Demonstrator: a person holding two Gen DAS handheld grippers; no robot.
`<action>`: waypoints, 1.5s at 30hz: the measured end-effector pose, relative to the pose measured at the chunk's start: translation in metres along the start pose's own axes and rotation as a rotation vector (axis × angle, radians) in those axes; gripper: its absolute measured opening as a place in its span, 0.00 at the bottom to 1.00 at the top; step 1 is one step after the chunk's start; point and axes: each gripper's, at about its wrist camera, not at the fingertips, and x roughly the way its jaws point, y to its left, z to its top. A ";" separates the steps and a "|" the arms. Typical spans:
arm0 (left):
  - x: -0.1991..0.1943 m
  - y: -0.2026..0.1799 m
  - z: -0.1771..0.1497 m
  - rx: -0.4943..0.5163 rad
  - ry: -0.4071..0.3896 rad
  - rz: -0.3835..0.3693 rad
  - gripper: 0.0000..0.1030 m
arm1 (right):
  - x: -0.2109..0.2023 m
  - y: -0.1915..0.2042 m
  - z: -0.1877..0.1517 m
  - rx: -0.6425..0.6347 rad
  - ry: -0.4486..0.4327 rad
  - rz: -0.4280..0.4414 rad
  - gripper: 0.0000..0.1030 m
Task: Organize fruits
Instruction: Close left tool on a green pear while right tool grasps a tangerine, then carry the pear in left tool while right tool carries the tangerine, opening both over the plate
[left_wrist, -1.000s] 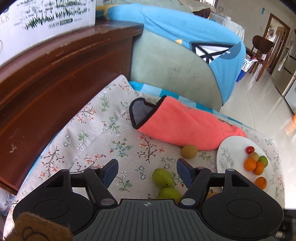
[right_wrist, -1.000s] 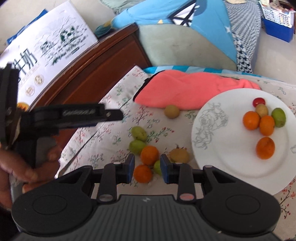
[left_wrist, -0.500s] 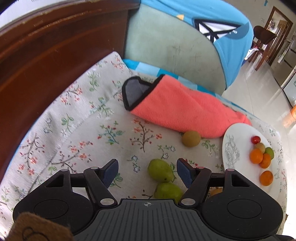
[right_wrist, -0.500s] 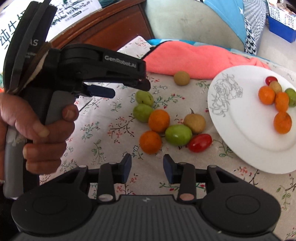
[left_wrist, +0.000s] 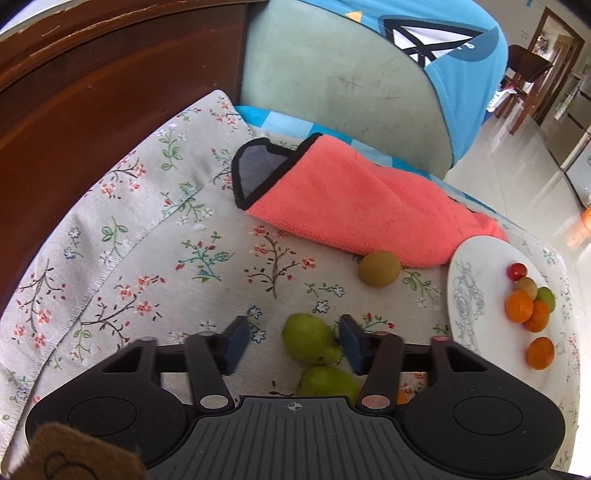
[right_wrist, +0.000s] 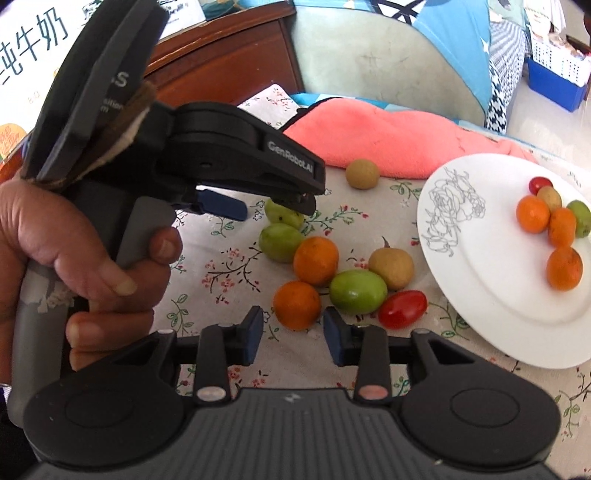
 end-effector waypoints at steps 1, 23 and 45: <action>0.000 0.001 0.000 -0.006 0.002 -0.014 0.34 | 0.001 0.000 0.000 -0.005 -0.002 -0.005 0.28; -0.033 0.002 0.004 -0.015 -0.076 -0.029 0.29 | -0.024 -0.011 0.009 0.038 -0.048 0.070 0.26; -0.055 -0.014 -0.003 0.067 -0.158 0.050 0.29 | -0.060 -0.042 0.034 0.112 -0.193 -0.005 0.26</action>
